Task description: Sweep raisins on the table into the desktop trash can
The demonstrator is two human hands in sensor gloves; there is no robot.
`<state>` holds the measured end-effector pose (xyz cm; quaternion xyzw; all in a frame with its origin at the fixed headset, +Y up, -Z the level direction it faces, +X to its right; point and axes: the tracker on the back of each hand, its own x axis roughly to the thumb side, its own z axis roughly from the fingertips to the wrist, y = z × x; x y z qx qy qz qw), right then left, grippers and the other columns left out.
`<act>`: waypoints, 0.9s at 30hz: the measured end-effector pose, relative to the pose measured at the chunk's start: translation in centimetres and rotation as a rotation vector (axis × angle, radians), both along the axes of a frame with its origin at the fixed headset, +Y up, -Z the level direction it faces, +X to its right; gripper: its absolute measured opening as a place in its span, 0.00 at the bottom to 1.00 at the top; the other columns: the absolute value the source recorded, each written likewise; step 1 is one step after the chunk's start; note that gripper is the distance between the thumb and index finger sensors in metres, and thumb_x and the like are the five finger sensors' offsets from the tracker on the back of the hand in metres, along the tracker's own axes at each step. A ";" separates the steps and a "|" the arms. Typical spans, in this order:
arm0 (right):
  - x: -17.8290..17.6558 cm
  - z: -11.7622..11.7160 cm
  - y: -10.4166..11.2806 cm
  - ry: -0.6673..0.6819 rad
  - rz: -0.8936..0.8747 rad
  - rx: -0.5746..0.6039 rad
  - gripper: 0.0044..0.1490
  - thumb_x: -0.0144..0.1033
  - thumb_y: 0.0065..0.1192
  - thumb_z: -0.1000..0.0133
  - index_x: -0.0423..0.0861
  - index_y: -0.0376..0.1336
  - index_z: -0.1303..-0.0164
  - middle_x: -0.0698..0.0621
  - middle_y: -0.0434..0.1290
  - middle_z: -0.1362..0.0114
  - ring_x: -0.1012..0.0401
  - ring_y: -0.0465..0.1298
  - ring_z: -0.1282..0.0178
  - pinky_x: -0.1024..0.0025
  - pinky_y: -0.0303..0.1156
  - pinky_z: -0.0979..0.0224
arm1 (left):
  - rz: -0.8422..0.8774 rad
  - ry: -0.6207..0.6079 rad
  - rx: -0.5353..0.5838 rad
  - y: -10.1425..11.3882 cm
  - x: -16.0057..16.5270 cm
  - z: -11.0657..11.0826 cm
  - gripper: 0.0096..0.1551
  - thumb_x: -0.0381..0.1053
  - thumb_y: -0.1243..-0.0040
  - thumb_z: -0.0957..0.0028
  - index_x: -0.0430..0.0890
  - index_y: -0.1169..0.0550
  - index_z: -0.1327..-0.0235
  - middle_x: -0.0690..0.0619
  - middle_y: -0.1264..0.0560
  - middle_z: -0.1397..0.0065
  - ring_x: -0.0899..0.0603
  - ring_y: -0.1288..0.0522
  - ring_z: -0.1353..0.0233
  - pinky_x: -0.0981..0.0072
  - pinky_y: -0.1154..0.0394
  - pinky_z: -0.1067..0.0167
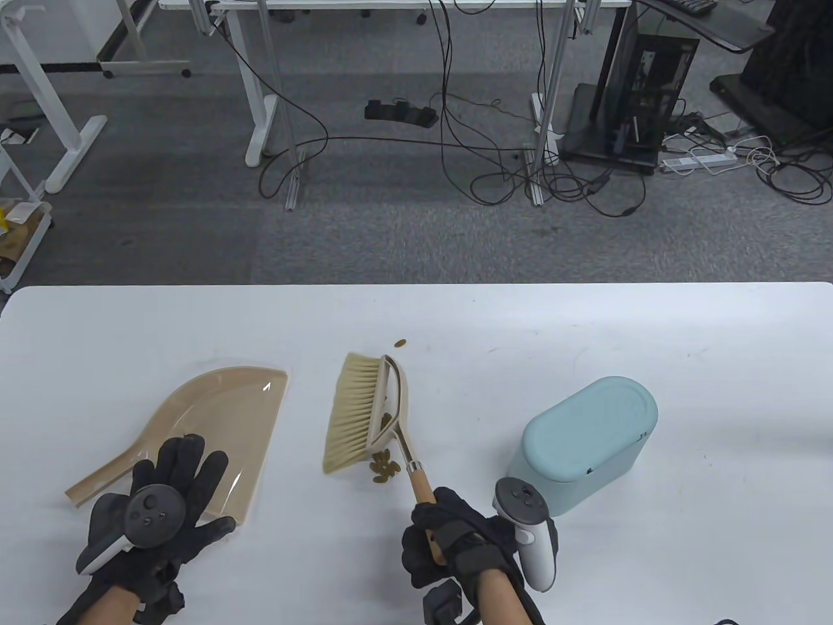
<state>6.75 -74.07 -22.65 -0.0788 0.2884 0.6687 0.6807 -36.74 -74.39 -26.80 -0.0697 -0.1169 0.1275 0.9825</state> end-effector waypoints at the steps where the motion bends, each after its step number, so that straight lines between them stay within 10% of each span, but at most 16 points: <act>1: 0.6 0.6 0.3 -0.010 0.006 -0.003 0.53 0.42 0.52 0.35 0.25 0.31 0.22 0.37 0.72 0.46 0.64 0.83 0.70 0.62 0.81 0.57 | -0.005 -0.004 0.000 0.0 0.1 0.0 0.53 0.70 0.45 0.49 0.60 0.57 0.18 0.58 0.77 0.17 0.41 0.77 0.13 0.32 0.75 0.24; 8: 0.7 -0.7 1.4 -0.043 -0.180 0.153 0.50 0.42 0.50 0.33 0.28 0.33 0.20 0.41 0.72 0.45 0.66 0.82 0.69 0.65 0.81 0.55 | -0.017 -0.003 -0.006 -0.2 0.2 0.0 0.53 0.69 0.45 0.49 0.60 0.57 0.18 0.58 0.77 0.17 0.41 0.77 0.13 0.32 0.75 0.24; 16: -1.4 -5.8 -1.2 -0.159 -0.298 0.058 0.52 0.42 0.46 0.32 0.26 0.26 0.22 0.40 0.69 0.43 0.66 0.83 0.65 0.65 0.82 0.53 | -0.009 0.008 0.008 0.5 0.1 0.2 0.53 0.69 0.45 0.49 0.60 0.57 0.18 0.59 0.77 0.17 0.41 0.78 0.14 0.33 0.75 0.24; 27: 2.5 -0.5 0.5 -0.087 -0.229 -0.020 0.52 0.42 0.46 0.32 0.23 0.27 0.24 0.35 0.70 0.44 0.62 0.83 0.67 0.61 0.81 0.55 | -0.014 0.025 -0.014 -0.1 -0.1 -0.1 0.53 0.69 0.45 0.49 0.60 0.56 0.18 0.59 0.77 0.17 0.41 0.78 0.13 0.33 0.75 0.24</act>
